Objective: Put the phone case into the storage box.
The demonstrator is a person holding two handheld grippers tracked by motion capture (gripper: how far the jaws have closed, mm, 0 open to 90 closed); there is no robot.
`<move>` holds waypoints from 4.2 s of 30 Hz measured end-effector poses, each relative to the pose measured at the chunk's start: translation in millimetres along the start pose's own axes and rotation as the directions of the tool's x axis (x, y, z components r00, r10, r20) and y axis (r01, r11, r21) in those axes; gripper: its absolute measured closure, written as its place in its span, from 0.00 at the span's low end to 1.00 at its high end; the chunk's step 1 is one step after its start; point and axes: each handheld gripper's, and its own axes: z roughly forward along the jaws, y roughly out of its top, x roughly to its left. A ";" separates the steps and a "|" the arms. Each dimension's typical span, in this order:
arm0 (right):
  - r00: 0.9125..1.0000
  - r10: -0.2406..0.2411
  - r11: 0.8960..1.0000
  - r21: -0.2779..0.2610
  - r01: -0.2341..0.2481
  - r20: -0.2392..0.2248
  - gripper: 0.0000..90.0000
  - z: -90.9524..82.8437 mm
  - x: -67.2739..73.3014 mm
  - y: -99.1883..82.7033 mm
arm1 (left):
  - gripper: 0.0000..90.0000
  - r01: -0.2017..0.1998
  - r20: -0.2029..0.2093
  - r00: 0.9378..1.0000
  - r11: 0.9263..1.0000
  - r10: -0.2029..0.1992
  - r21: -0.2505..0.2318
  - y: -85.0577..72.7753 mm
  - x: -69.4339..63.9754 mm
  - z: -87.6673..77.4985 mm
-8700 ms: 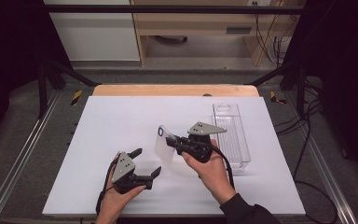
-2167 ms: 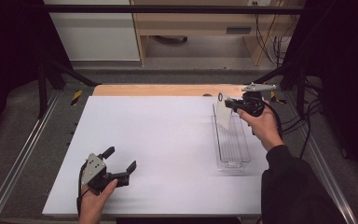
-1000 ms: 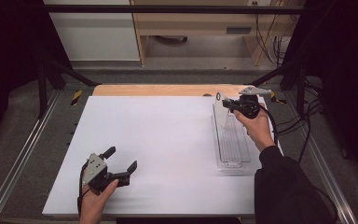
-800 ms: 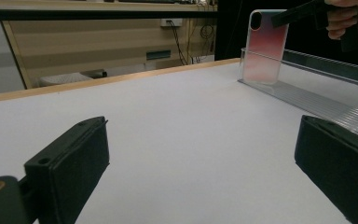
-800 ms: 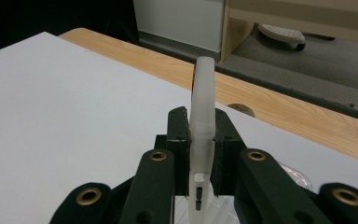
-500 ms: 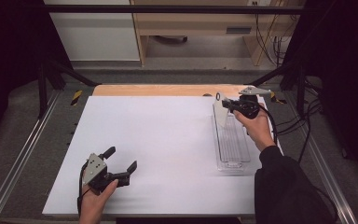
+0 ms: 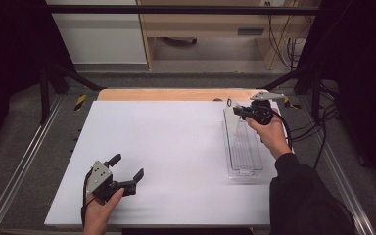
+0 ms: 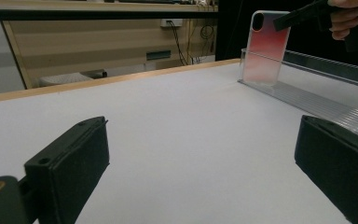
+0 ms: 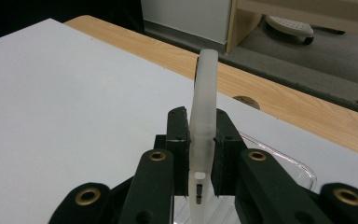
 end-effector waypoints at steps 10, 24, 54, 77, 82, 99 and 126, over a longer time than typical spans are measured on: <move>1.000 0.002 1.000 0.006 -0.003 0.011 0.83 -0.2 4.8 -1.0 | 0.03 0.003 -0.001 1.000 1.000 -0.003 -0.002 0.1 0.7 -0.6; 0.994 0.026 0.995 0.093 -0.036 0.105 0.83 -14.6 14.9 -1.2 | 0.03 0.005 -0.002 1.000 1.000 -0.005 -0.006 0.3 1.1 -1.1; 0.936 0.173 0.984 -0.025 -0.174 0.306 0.45 17.8 -13.3 0.4 | 0.03 0.008 -0.003 1.000 1.000 -0.008 -0.002 -0.1 2.2 -0.5; 0.932 0.174 0.985 -0.038 -0.171 0.319 0.14 16.0 -1.9 6.3 | 0.03 0.013 -0.009 1.000 1.000 -0.013 -0.007 0.1 3.2 -1.4; 0.933 0.175 0.983 -0.008 -0.181 0.316 0.10 14.5 0.6 7.4 | 0.03 0.014 -0.012 1.000 1.000 -0.014 -0.006 0.0 3.6 -1.3; 0.934 0.201 0.974 0.045 -0.224 0.296 0.08 8.3 2.2 9.1 | 0.02 0.013 -0.014 1.000 1.000 -0.013 -0.006 0.0 3.9 -1.7; 0.931 0.269 0.954 0.061 -0.292 0.246 0.07 4.7 12.3 13.9 | 0.02 0.014 -0.010 1.000 1.000 -0.014 -0.006 -0.1 4.2 -1.7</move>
